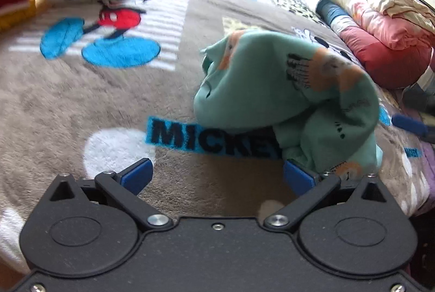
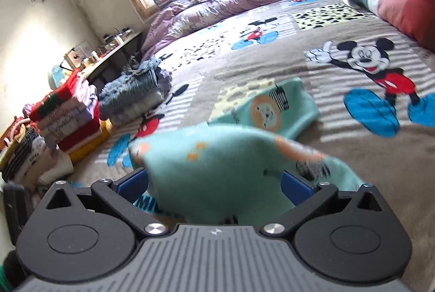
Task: Fold clothes
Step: 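Grasp the garment edge with the right tool while the left tool grasps another edge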
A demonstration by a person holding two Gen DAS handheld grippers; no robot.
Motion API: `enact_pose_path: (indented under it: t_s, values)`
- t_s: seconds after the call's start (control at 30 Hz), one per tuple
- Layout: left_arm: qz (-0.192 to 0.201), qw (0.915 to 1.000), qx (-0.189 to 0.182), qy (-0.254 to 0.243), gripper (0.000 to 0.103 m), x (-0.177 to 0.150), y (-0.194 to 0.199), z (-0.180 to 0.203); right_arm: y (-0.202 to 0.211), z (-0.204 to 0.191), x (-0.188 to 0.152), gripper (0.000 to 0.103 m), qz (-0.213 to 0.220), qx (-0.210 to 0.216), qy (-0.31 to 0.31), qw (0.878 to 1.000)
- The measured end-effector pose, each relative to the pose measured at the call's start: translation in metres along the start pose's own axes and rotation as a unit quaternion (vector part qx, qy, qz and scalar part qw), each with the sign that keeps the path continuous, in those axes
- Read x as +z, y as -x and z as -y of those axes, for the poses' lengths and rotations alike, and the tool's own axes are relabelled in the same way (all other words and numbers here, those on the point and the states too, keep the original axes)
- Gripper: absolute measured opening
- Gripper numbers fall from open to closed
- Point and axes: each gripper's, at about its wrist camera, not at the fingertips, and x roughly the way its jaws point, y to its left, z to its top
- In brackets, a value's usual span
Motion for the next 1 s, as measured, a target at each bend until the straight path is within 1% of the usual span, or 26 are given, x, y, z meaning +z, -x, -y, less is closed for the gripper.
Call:
enact_pose_path:
  t_s: [0.07,0.2,0.27,0.3,0.37,0.4,0.43,0.47,0.53,0.6,0.77,0.8,0.83,0.9,0.93,1.0]
  values:
    - [-0.004,0.9998,-0.015,0.011,0.103,0.003,-0.005,-0.007,-0.008,0.006,0.015,0.103,-0.004,0.009,-0.003,1.000]
    - [0.006,0.9989,-0.040,0.026,0.103,0.009,-0.010,-0.017,-0.026,0.020,0.047,0.103,-0.016,0.023,-0.013,1.000]
    - [0.010,0.9985,-0.045,0.030,0.103,0.013,-0.013,-0.021,-0.036,0.020,0.065,0.102,-0.021,0.014,0.012,1.000]
    - [0.012,0.9984,-0.045,0.031,0.102,0.014,-0.015,-0.022,-0.040,0.019,0.074,0.099,-0.022,0.005,0.033,0.999]
    - [0.018,0.9984,-0.045,0.030,0.102,0.017,-0.019,-0.025,-0.051,0.015,0.090,0.090,-0.029,-0.012,0.075,0.997]
    - [0.020,0.9983,-0.046,0.030,0.102,0.018,-0.021,-0.027,-0.058,0.012,0.096,0.081,-0.035,-0.016,0.095,0.995]
    - [0.021,0.9982,-0.047,0.030,0.101,0.019,-0.023,-0.029,-0.065,0.009,0.102,0.074,-0.042,-0.017,0.113,0.993]
    - [0.022,0.9981,-0.049,0.030,0.101,0.020,-0.025,-0.030,-0.073,0.005,0.107,0.074,-0.049,-0.020,0.134,0.990]
    - [0.024,0.9977,-0.056,0.031,0.100,0.022,-0.029,-0.033,-0.090,-0.004,0.111,0.073,-0.064,-0.025,0.185,0.980]
    - [0.025,0.9975,-0.059,0.029,0.097,0.024,-0.033,-0.035,-0.108,-0.014,0.113,0.073,-0.080,-0.029,0.237,0.968]
    - [0.035,0.9965,-0.073,0.018,0.096,0.027,-0.038,-0.039,-0.152,-0.033,0.107,0.073,-0.128,-0.008,0.338,0.932]
    - [0.036,0.9962,-0.077,0.017,0.092,0.028,-0.039,-0.039,-0.160,-0.036,0.104,0.073,-0.139,-0.006,0.354,0.925]
    - [0.037,0.9959,-0.081,0.016,0.084,0.029,-0.040,-0.040,-0.168,-0.039,0.101,0.073,-0.149,-0.005,0.369,0.917]
    - [0.035,0.9950,-0.092,0.012,0.080,0.031,-0.043,-0.040,-0.184,-0.044,0.097,0.074,-0.168,-0.003,0.394,0.903]
    - [0.035,0.9947,-0.096,0.009,0.076,0.031,-0.044,-0.039,-0.192,-0.045,0.096,0.074,-0.180,0.002,0.399,0.899]
    - [0.033,0.9942,-0.102,0.000,0.073,0.032,-0.047,-0.038,-0.205,-0.043,0.094,0.075,-0.199,0.009,0.399,0.895]
